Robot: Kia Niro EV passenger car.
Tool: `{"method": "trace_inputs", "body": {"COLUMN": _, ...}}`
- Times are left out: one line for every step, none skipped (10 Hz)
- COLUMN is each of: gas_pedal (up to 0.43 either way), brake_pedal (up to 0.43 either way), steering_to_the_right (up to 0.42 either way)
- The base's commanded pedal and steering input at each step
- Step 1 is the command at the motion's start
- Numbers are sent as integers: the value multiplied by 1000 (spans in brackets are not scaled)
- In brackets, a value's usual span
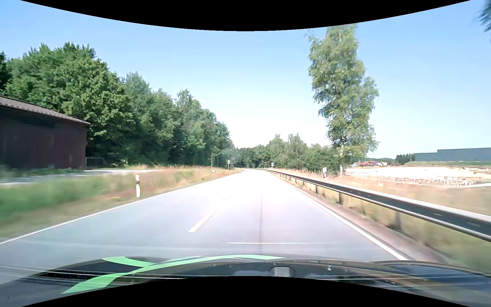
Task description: Follow the waypoints while adhering to traffic rules and regulations
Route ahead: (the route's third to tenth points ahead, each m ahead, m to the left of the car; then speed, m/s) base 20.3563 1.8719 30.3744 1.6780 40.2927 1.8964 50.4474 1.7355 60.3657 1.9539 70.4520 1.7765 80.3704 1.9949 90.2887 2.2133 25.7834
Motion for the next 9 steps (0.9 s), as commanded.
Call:
{"method": "trace_inputs", "body": {"gas_pedal": 189, "brake_pedal": 0, "steering_to_the_right": 0}}
{"method": "trace_inputs", "body": {"gas_pedal": 197, "brake_pedal": 0, "steering_to_the_right": 0}}
{"method": "trace_inputs", "body": {"gas_pedal": 220, "brake_pedal": 0, "steering_to_the_right": 0}}
{"method": "trace_inputs", "body": {"gas_pedal": 228, "brake_pedal": 0, "steering_to_the_right": 0}}
{"method": "trace_inputs", "body": {"gas_pedal": 240, "brake_pedal": 0, "steering_to_the_right": 0}}
{"method": "trace_inputs", "body": {"gas_pedal": 240, "brake_pedal": 0, "steering_to_the_right": 0}}
{"method": "trace_inputs", "body": {"gas_pedal": 240, "brake_pedal": 0, "steering_to_the_right": 0}}
{"method": "trace_inputs", "body": {"gas_pedal": 240, "brake_pedal": 0, "steering_to_the_right": 0}}
{"method": "trace_inputs", "body": {"gas_pedal": 240, "brake_pedal": 0, "steering_to_the_right": 0}}
